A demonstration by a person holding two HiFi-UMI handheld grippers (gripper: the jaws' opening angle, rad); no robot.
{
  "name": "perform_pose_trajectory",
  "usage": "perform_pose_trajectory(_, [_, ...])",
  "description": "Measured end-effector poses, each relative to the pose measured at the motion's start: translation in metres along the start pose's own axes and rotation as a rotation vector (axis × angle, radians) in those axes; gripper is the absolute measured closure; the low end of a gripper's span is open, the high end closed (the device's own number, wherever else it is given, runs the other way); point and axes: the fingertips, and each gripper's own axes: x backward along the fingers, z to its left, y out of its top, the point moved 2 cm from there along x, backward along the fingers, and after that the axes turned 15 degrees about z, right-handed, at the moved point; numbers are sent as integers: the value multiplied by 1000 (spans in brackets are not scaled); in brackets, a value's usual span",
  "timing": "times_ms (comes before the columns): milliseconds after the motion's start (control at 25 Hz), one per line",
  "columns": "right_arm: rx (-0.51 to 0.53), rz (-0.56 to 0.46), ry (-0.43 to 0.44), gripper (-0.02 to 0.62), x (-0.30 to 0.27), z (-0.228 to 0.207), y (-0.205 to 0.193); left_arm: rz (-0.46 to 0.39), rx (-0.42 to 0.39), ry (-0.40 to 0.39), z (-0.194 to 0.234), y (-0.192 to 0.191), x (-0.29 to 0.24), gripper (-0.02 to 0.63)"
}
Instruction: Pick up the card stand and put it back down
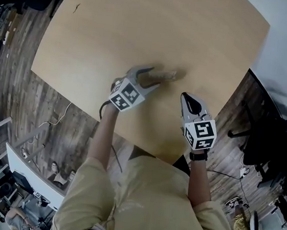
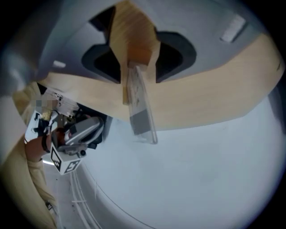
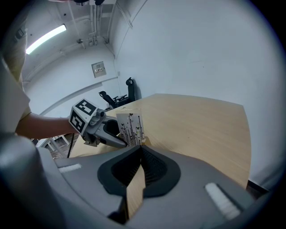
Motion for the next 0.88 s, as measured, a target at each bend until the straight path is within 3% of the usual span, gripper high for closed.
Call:
perform_pose_trajectory(320, [-10,-6,-10,591,1,-3,0,4,-123,-84,-9,28,-27,382])
perform_pose_trajectory(680, [-45,9,-9,591,5,-9,-12,3,-165,-100,-12,35,-38,544])
perform_pose_trajectory(880, [-71,-7,10,591,12,-11,-16,34,-163,-114,-23,34,-39,558])
